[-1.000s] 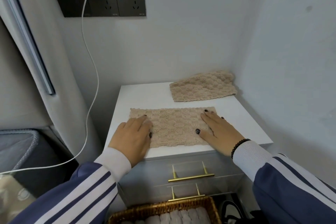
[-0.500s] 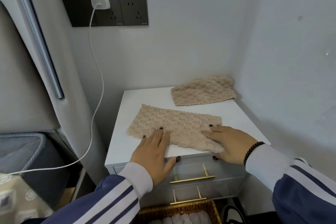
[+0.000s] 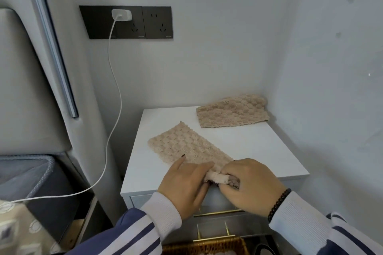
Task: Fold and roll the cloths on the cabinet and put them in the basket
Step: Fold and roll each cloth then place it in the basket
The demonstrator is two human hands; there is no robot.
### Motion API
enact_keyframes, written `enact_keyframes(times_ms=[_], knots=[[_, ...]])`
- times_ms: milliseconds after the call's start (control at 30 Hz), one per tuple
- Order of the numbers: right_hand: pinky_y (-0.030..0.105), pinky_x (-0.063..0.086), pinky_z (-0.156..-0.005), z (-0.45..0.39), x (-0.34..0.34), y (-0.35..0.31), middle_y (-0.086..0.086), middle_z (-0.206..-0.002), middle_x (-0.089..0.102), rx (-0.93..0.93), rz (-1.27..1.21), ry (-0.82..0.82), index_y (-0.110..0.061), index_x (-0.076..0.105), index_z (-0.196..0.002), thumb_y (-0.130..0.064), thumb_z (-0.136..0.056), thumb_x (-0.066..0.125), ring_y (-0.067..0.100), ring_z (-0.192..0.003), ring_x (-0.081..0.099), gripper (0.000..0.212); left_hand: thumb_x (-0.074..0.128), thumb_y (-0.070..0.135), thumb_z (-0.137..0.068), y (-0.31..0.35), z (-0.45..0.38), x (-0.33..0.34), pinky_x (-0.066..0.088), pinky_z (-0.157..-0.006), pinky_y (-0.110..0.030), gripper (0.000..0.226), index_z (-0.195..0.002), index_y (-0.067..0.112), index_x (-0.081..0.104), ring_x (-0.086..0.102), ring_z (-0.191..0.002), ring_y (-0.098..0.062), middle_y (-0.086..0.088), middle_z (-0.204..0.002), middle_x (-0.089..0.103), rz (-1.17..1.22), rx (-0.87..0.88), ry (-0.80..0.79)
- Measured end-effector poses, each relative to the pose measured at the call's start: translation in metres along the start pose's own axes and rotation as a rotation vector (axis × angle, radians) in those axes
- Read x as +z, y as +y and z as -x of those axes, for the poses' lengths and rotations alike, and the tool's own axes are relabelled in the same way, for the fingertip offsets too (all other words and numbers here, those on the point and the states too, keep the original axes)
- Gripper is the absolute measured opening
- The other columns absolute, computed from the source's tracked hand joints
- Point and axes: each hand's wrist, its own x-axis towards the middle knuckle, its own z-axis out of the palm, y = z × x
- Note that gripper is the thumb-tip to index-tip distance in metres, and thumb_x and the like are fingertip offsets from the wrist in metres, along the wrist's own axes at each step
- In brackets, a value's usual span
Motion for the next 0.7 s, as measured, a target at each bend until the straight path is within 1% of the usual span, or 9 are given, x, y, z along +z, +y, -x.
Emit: enact_keyframes(times_ms=[100,133,200,267,367,467,567,633,700], knots=[[0.017,0.046,-0.071,-0.002,-0.014,-0.005,-0.018,-0.085,0.063,0.015,-0.132,-0.065,-0.029,0.067,-0.092,-0.056,-0.077,0.053,0.004,-0.081,0.057,0.034,0.045,0.031,-0.088,-0.004,0.007,-0.007,0.048,-0.097,-0.036,0.025,-0.111,0.030,0.057,0.064,-0.078,-0.007,0.013,-0.089,0.070,0.113,-0.075,0.017],[0.010,0.042,-0.078,-0.002,-0.016,-0.003,-0.025,-0.096,0.060,0.026,-0.176,-0.113,-0.035,0.063,-0.104,-0.052,-0.077,0.062,-0.002,-0.091,0.055,0.032,0.044,0.032,-0.089,-0.005,0.010,-0.010,0.051,-0.089,-0.030,0.023,-0.107,0.031,0.058,0.062,-0.076,-0.006,0.014,-0.086,0.068,0.166,-0.115,0.021],[0.002,0.034,-0.085,-0.003,-0.017,0.000,-0.035,-0.110,0.049,0.068,-0.237,-0.218,-0.045,0.053,-0.120,-0.043,-0.076,0.071,-0.011,-0.105,0.048,0.048,0.041,0.036,-0.089,-0.008,0.017,-0.018,0.047,-0.069,-0.019,0.015,-0.096,0.036,0.054,0.053,-0.070,-0.001,0.017,-0.076,0.060,0.292,-0.187,0.050],[0.000,0.037,-0.084,-0.004,-0.015,0.003,-0.034,-0.109,0.053,0.082,-0.273,-0.237,-0.050,0.055,-0.112,-0.033,-0.079,0.071,-0.011,-0.102,0.053,0.040,0.037,0.042,-0.090,-0.011,0.025,-0.024,0.040,-0.062,-0.014,0.014,-0.088,0.037,0.050,0.050,-0.067,0.000,0.017,-0.071,0.056,0.419,-0.254,0.085],[0.005,0.045,-0.077,-0.008,-0.018,0.002,-0.027,-0.090,0.066,0.120,-0.354,-0.153,-0.049,0.058,-0.083,-0.022,-0.082,0.070,-0.010,-0.090,0.059,0.029,0.042,0.040,-0.093,-0.014,0.038,-0.029,0.047,-0.077,-0.012,0.020,-0.101,0.038,0.060,0.062,-0.088,0.002,0.023,-0.094,0.068,0.611,-0.391,0.144],[0.002,0.042,-0.071,-0.015,-0.024,-0.005,-0.025,-0.078,0.069,0.128,-0.489,-0.076,-0.041,0.064,-0.077,-0.016,-0.080,0.073,-0.010,-0.083,0.061,0.027,0.046,0.043,-0.090,-0.014,0.042,-0.035,0.050,-0.085,-0.018,0.026,-0.106,0.035,0.065,0.064,-0.099,-0.004,0.016,-0.102,0.070,0.775,-0.454,0.210],[0.010,0.047,-0.066,-0.025,-0.024,-0.013,-0.012,-0.078,0.072,0.152,-0.651,0.018,-0.028,0.070,-0.078,-0.009,-0.081,0.072,0.002,-0.071,0.066,0.019,0.053,0.034,-0.095,-0.013,0.037,-0.043,0.050,-0.076,-0.013,0.021,-0.107,0.023,0.065,0.065,-0.091,0.000,0.016,-0.097,0.071,0.877,-0.520,0.299],[0.015,0.050,-0.066,-0.035,-0.020,-0.018,-0.005,-0.078,0.073,0.191,-0.737,0.077,-0.025,0.071,-0.081,-0.012,-0.081,0.073,0.007,-0.070,0.067,0.013,0.045,0.019,-0.097,-0.013,0.030,-0.048,0.046,-0.066,-0.007,0.019,-0.095,0.018,0.064,0.064,-0.076,0.003,0.020,-0.080,0.070,0.898,-0.585,0.341],[0.020,0.054,-0.075,-0.047,-0.011,-0.020,-0.003,-0.085,0.074,0.242,-0.764,0.116,-0.018,0.073,-0.093,-0.023,-0.079,0.074,0.010,-0.080,0.068,0.015,0.042,0.017,-0.097,-0.016,0.026,-0.051,0.043,-0.059,-0.006,0.026,-0.078,0.021,0.059,0.058,-0.062,0.004,0.020,-0.063,0.064,0.860,-0.647,0.357]])
